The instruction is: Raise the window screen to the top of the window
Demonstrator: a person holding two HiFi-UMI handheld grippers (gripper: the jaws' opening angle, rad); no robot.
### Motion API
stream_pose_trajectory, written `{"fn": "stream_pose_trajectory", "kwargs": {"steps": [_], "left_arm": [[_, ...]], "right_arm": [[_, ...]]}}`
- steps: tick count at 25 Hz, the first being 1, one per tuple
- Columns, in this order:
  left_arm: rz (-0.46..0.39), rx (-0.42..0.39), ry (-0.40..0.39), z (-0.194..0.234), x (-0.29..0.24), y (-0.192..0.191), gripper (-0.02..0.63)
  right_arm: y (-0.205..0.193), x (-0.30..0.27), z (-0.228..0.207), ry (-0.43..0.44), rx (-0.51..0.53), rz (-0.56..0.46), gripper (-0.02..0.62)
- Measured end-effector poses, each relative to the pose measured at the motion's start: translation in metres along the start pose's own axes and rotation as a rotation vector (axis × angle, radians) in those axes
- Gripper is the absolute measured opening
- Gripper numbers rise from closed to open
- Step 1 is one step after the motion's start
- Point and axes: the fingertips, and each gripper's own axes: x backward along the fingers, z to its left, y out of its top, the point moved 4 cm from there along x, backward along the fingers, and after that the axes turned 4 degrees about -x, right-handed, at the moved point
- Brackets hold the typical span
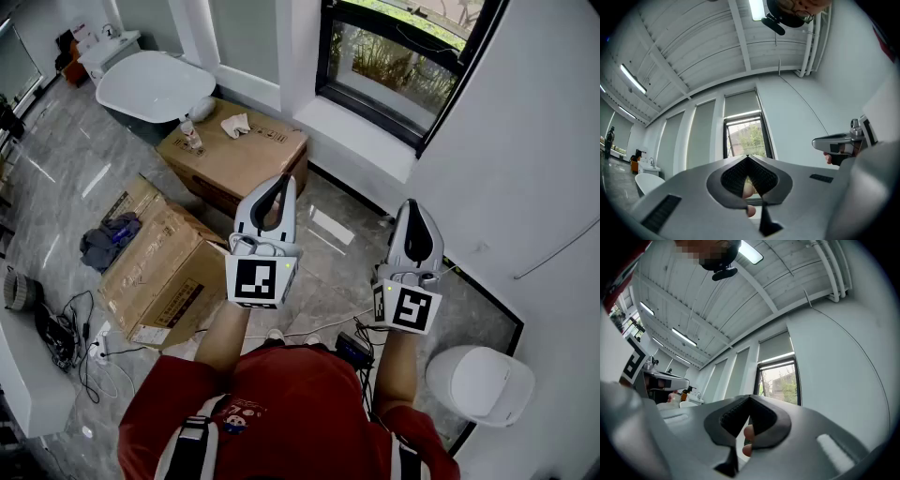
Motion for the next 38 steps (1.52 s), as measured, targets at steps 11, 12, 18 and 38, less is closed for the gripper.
{"fn": "stream_pose_trajectory", "kwargs": {"steps": [11, 12, 18, 38], "left_arm": [[0.012, 0.011, -0.018, -0.05, 0.003, -0.009, 0.005], [0.014, 0.013, -0.017, -0.053, 0.004, -0.011, 0.005], [0.028, 0.005, -0.023, -0.063, 0.0, -0.015, 0.005], [0.017, 0.027, -0.03, 0.018, -0.12, -0.069, 0.005]], "right_arm": [[-0.013, 0.027, -0.037, 0.038, -0.066, -0.001, 0.009], [-0.015, 0.029, -0.038, 0.041, -0.069, -0.001, 0.009], [-0.026, 0.029, -0.043, 0.035, -0.062, 0.005, 0.009], [-0.074, -0.115, -0.028, 0.029, 0.004, 0.036, 0.009]]}}
